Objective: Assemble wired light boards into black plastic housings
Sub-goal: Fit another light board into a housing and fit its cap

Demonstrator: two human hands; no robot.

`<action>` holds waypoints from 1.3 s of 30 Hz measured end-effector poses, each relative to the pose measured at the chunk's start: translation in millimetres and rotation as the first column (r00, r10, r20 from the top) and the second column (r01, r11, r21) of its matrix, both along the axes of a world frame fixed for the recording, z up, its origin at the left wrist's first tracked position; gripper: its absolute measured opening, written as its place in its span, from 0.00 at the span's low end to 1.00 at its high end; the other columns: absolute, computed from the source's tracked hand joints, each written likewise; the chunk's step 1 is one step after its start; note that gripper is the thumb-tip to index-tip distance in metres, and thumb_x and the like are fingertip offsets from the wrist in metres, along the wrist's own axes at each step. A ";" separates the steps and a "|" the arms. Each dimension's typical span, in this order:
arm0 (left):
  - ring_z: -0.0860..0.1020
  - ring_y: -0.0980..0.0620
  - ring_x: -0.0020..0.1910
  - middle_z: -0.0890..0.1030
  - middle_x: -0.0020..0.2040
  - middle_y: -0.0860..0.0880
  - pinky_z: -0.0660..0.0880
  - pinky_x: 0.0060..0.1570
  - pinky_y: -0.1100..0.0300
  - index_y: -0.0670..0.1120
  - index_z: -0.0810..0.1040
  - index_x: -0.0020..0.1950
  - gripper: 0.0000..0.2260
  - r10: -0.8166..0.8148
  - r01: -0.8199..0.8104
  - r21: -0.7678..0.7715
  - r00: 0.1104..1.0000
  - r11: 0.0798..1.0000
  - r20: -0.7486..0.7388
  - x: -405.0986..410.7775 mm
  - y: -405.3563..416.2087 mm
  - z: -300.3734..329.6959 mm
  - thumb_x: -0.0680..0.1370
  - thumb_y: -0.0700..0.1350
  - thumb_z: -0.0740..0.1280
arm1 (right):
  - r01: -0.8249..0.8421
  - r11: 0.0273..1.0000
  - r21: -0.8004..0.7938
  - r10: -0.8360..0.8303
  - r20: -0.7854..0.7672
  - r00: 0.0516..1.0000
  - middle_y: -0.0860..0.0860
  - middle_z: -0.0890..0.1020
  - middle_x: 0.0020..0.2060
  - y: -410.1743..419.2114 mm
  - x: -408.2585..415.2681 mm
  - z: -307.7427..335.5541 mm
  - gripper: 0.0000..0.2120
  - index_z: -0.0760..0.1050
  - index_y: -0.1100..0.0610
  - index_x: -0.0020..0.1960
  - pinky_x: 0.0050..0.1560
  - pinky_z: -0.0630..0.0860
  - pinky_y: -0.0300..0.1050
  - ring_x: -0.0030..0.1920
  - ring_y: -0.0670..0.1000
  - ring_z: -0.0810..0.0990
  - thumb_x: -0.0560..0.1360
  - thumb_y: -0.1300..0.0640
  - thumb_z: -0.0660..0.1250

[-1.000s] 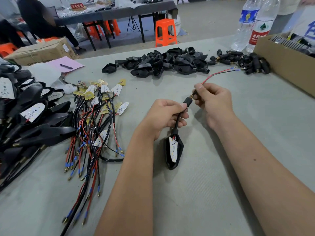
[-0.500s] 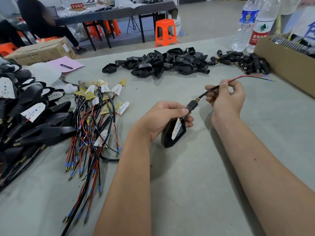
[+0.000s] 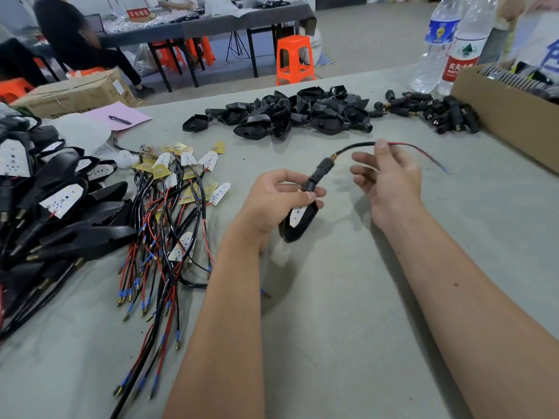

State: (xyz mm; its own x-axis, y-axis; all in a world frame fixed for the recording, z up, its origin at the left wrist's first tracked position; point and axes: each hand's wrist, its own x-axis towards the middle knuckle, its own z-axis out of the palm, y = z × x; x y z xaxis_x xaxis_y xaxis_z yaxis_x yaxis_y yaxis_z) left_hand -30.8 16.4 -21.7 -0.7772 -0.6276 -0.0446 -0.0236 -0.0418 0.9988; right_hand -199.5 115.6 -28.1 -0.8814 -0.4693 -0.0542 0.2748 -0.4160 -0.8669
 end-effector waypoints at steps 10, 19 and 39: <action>0.82 0.51 0.40 0.88 0.47 0.48 0.81 0.42 0.58 0.41 0.75 0.55 0.13 0.129 -0.121 -0.232 0.991 0.965 0.021 -7.8 7.5 0.7 0.74 0.31 0.73 | -0.350 0.934 0.068 0.357 -0.167 0.919 0.53 0.86 0.39 -3.7 12.5 -4.1 0.07 0.82 0.60 0.51 0.29 0.72 0.37 0.32 0.48 0.80 0.82 0.57 0.69; 0.81 0.54 0.36 0.86 0.41 0.46 0.81 0.44 0.55 0.43 0.80 0.46 0.09 0.272 -0.252 -0.374 0.962 0.893 0.002 -8.6 4.5 -5.5 0.71 0.34 0.78 | -0.359 0.932 0.040 0.362 -0.108 0.926 0.56 0.87 0.41 -0.2 10.9 -2.1 0.09 0.83 0.63 0.49 0.35 0.79 0.36 0.34 0.51 0.84 0.82 0.57 0.69; 0.81 0.56 0.37 0.84 0.39 0.52 0.77 0.41 0.63 0.45 0.82 0.44 0.10 0.373 -0.377 -0.514 0.920 0.771 -0.116 -14.9 13.3 -6.9 0.69 0.32 0.77 | -0.318 0.946 0.056 0.321 -0.062 0.945 0.57 0.86 0.39 -3.8 11.2 -4.6 0.09 0.83 0.65 0.47 0.39 0.82 0.37 0.35 0.50 0.84 0.81 0.60 0.70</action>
State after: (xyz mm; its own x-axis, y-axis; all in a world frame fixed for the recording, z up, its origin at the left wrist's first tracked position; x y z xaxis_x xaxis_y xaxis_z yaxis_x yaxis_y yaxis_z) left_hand -45.7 29.7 -28.6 -0.4741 -0.7969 0.3745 -0.1083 0.4749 0.8734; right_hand -188.3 111.8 -32.7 -0.6878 -0.7254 -0.0259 0.3258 -0.2767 -0.9041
